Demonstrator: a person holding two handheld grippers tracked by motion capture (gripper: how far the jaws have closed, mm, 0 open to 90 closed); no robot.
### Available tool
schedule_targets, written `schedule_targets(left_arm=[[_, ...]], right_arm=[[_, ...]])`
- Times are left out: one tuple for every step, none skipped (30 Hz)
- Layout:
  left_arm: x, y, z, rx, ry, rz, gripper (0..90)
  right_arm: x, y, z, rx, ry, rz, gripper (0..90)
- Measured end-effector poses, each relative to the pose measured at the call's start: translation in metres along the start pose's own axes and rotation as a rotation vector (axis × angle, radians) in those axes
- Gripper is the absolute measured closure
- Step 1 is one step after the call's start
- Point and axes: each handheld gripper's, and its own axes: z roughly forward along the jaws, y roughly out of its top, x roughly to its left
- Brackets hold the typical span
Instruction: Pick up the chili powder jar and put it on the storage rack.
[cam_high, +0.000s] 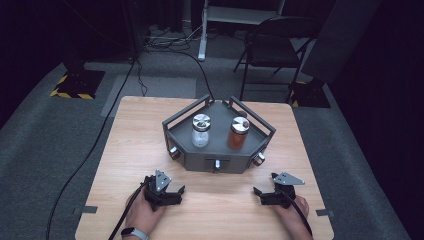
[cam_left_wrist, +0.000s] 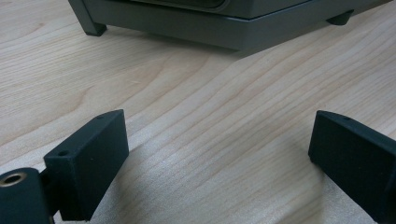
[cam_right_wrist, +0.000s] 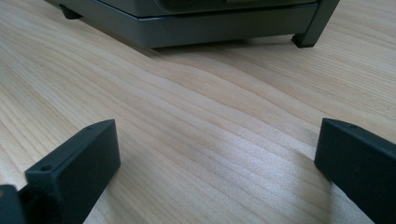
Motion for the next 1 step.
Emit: schedule_targets(left_arm=[[0.0001, 0.0001, 0.0000, 0.000, 0.000, 0.002, 4.8]], right_arm=[[0.0000, 0.0000, 0.0000, 0.000, 0.000, 0.000, 0.3]])
